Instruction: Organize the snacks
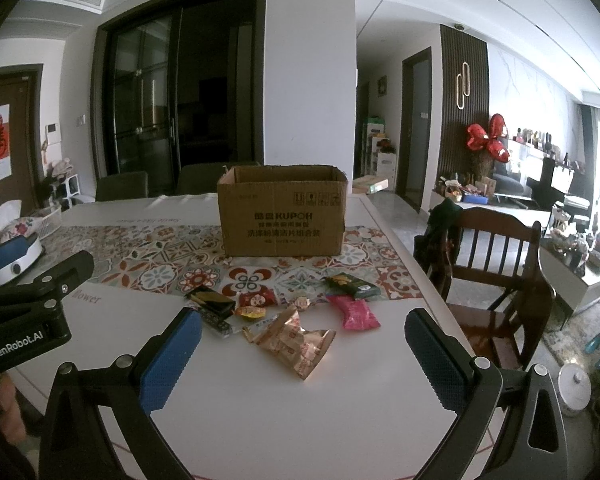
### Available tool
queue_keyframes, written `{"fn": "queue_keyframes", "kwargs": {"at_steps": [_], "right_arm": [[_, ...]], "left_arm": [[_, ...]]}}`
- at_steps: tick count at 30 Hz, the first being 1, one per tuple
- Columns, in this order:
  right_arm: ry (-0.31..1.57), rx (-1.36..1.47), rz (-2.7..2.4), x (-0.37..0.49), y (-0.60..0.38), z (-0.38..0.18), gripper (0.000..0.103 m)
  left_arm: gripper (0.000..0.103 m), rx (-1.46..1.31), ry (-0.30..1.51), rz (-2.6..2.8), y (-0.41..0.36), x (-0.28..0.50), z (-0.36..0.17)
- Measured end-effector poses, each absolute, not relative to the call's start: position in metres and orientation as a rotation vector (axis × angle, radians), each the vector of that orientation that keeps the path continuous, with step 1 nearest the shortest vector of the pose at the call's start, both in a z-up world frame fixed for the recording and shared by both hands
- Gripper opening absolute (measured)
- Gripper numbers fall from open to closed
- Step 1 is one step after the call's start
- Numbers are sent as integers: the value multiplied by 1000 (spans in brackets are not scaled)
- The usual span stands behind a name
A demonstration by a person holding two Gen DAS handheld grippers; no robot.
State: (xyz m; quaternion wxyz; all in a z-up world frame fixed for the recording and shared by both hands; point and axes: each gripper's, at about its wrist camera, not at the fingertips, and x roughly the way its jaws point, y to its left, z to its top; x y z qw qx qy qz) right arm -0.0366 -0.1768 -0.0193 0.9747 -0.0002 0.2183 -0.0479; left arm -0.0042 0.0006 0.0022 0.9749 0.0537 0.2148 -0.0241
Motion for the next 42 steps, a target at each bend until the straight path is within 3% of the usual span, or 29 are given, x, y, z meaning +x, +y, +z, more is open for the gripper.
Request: {"fn": "queue_keyframes", "kwargs": {"at_steps": [27,42], "right_arm": [[516,-58,-93,0,-180,-45,102],[685,-82,28,69,-201,-91,102]], "left_arm": [[102,112,578,-127,-12,50,-34],[76,41,782,-141,-44,118,-84]]}}
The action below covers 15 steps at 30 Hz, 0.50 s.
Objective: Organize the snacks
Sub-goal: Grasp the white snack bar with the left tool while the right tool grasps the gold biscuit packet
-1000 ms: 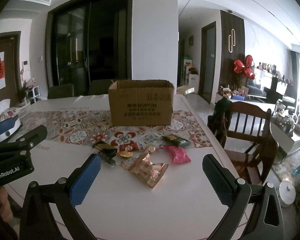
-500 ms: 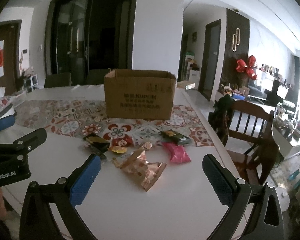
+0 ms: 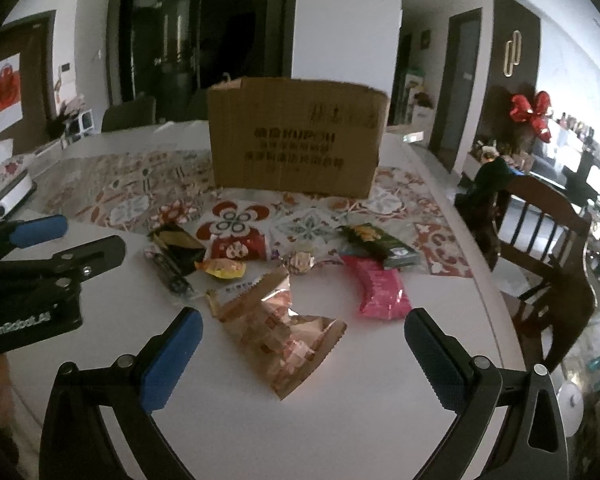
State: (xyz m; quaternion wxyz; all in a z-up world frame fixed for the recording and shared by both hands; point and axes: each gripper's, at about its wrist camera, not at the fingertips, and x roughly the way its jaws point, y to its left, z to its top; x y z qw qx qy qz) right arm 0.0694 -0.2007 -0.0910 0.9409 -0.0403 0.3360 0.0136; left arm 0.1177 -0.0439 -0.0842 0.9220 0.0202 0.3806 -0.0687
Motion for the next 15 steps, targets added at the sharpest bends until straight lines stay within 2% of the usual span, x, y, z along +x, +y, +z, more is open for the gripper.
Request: {"fn": "queue_keyframes", "kwargs": {"at_steps": [2,7,15], "right_arm": [[701,-92,43,75,-201,-93,101],[717,-130,77,90,-198,-99,96],[763,-163,136,103,-188,-117,81]], "left_arm": [[70,24,809,-128,-44,124,-90],[67,-30,880,-100,-45,142,-108],[62,-98,922,-62,-44,163,-121]]}}
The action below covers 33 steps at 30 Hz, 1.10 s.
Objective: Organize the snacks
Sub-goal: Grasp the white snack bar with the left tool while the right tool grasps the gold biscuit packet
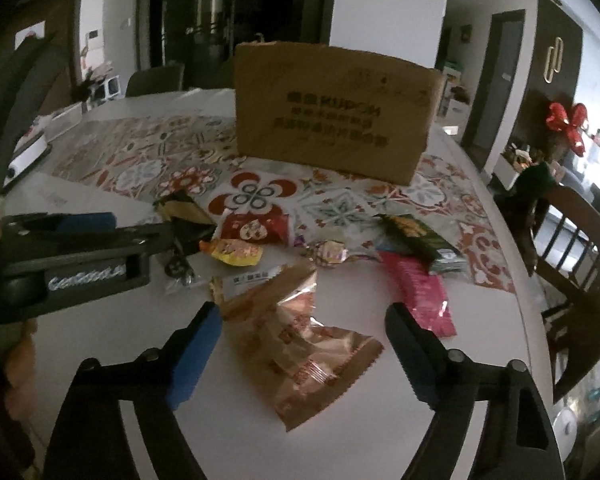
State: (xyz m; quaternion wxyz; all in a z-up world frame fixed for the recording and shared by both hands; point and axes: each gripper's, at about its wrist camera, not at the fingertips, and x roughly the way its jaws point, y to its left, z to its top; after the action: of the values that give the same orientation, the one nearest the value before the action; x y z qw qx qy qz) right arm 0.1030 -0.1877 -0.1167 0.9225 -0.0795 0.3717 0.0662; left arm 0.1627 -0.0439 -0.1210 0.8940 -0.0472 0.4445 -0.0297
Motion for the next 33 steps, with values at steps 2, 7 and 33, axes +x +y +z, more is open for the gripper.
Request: {"fn": "queue_keyframes", "kwargs": {"at_steps": [2,7,33], "right_arm": [[766,-180,140,106,-184,-119,78],[792,-186,157,109,-179,-126,68],[836,-122,118,104,-177,-132,46]], "left_arm": [[58,-112,933,-53,-43,167,-125],[56,-123,948,-45,-43,173,-130],[21,-15,974,-92,-29,153,-138]]}}
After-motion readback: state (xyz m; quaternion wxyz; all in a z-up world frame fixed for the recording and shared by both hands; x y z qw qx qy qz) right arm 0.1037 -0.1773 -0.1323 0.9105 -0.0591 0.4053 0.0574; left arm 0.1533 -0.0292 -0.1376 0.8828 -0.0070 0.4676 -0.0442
